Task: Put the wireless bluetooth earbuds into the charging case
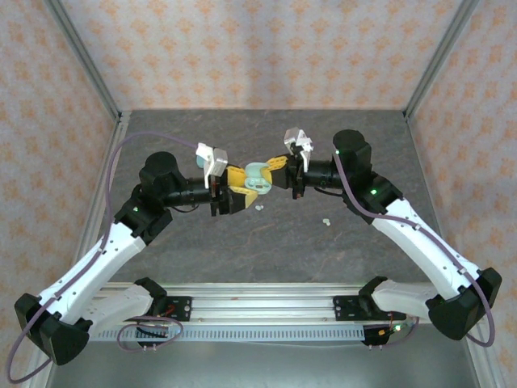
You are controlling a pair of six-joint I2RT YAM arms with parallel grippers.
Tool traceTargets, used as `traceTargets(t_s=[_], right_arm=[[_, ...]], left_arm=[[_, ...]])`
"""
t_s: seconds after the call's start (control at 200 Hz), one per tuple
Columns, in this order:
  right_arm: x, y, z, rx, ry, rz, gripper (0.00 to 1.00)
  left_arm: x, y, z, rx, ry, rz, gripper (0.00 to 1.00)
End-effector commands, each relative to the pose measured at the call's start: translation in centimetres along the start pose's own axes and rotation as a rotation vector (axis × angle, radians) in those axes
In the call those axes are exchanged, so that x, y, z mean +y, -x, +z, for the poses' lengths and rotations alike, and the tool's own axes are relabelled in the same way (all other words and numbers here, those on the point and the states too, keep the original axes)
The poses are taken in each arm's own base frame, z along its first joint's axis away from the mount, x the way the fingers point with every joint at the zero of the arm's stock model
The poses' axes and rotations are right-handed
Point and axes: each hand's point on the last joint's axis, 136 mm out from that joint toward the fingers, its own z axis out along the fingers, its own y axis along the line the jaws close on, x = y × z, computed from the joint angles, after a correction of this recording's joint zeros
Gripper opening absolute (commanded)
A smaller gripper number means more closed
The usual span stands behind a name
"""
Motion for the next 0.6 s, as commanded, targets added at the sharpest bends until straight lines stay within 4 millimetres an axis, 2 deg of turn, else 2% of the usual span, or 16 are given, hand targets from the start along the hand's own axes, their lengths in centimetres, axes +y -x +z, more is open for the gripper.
traceTargets(t_s=[0.0,0.1,0.325,0.475,0.595], right_arm=[[0.7,2.1,-1.1,-0.043,-0.036,-0.096,0.00],[0.6,2.0,-1.3,-0.028,-0.060,-0.127,0.00],[0.8,1.4,-1.1,0.006,-0.047,-0.130,0.00],[0.9,1.5,-1.0,0.006,-0.033,-0.128,0.00],[1.0,1.3,-0.9,0.012,-0.024,-0.118,0.00]], left_arm=[[-0.2,1.3,-0.9,-0.049,0.044,0.060,0.70],[0.0,1.0,-0.9,-0.042,0.051,0.050,0.78],[-0.1,0.8,0.0,-0.023,-0.005,0.032,0.80],[-0.1,0.3,0.7,0.008,-0.032,0.019,0.81],[-0.3,0.3,1.0,0.023,-0.057,0.016,0.75]])
